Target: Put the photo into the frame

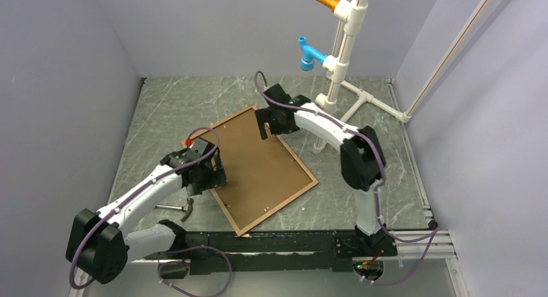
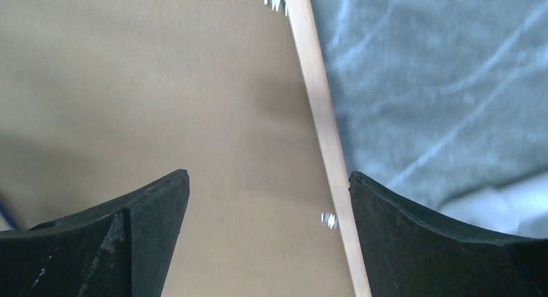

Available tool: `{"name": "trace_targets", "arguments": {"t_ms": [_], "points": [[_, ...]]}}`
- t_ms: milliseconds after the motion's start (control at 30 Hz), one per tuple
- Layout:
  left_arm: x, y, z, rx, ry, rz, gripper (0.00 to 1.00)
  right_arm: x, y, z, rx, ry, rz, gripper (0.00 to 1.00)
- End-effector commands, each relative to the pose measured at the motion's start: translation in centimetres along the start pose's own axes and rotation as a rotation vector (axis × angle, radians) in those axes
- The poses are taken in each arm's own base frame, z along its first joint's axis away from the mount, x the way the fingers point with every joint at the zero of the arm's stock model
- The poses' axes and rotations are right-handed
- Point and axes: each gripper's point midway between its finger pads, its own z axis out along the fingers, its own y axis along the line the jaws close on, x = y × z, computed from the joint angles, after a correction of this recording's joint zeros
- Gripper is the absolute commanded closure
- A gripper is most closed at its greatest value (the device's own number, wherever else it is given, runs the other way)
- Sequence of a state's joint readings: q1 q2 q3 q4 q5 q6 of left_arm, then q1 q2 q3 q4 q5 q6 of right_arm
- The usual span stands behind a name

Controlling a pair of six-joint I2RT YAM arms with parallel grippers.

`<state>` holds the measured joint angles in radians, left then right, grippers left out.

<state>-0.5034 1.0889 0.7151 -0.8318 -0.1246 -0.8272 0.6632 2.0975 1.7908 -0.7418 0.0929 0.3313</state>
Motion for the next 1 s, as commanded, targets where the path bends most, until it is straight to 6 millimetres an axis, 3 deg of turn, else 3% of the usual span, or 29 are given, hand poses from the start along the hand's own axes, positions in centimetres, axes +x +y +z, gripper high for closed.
{"name": "trace_targets", "arguments": {"t_ms": [0, 300, 467, 633, 800, 967], "points": [[-3.4, -1.7, -1.0, 0.016, -0.062, 0.012, 0.14, 3.4, 1.5, -5.5, -0.105, 0.003, 0.07, 0.05], [-7.2, -3.0, -3.9, 0.097, -0.108, -0.038, 0.14, 18.5, 0.7, -9.1, -0.175, 0.258, 0.146, 0.09], [-6.8, -3.1, -4.9, 0.159, -0.138, -0.093, 0.14, 24.1, 1.3, -9.7, -0.191, 0.349, 0.155, 0.1], [-6.2, -2.9, -4.4, 0.174, -0.134, -0.107, 0.14, 24.7, 2.0, -8.8, -0.204, 0.349, 0.179, 0.11], [-6.0, -2.9, -4.2, 0.168, -0.118, -0.098, 0.15, 23.1, 3.5, -7.9, -0.25, 0.315, 0.223, 0.1], [-6.0, -2.8, -4.4, 0.175, -0.13, -0.099, 0.15, 22.0, 3.4, -5.8, -0.184, 0.302, 0.224, 0.09]]}}
